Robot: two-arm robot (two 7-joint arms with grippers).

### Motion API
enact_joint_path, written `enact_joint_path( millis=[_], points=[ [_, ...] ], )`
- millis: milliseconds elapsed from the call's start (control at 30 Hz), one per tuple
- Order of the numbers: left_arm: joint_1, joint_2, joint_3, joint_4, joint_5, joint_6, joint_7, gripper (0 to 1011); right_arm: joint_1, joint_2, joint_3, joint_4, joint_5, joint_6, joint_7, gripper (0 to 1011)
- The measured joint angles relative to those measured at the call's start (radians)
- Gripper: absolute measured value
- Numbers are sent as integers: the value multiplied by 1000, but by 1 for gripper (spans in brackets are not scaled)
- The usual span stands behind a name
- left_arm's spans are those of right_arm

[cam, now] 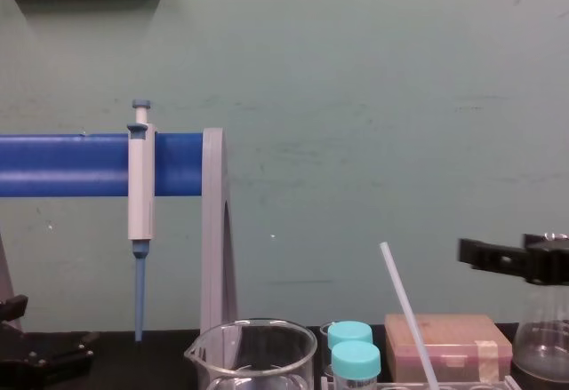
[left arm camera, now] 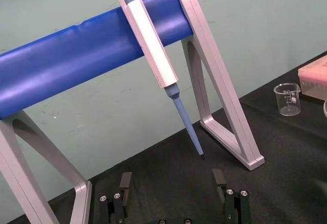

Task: Pick up the stirring rod with one hand, then place it down.

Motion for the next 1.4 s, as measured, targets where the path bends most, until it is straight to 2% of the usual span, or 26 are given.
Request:
enact_joint_path(
  millis=[167, 333, 700, 1100, 1400],
  points=[
    [0, 0, 0, 0, 0, 0, 0, 1000, 25, -23, -22, -7, 8, 38, 48, 1002],
    [0, 0, 0, 0, 0, 0, 0, 1000, 48, -40, -44, 11, -9, 63, 76, 1002],
    [0, 0, 0, 0, 0, 0, 0, 1000, 113, -103, -79, 94, -59, 106, 98, 1000],
    [0, 0, 0, 0, 0, 0, 0, 1000, 140, -149, -82, 154, -100, 126, 103, 1002],
    [0, 0, 0, 0, 0, 0, 0, 1000, 142, -153, -80, 161, -109, 129, 100, 1000]
  ],
)
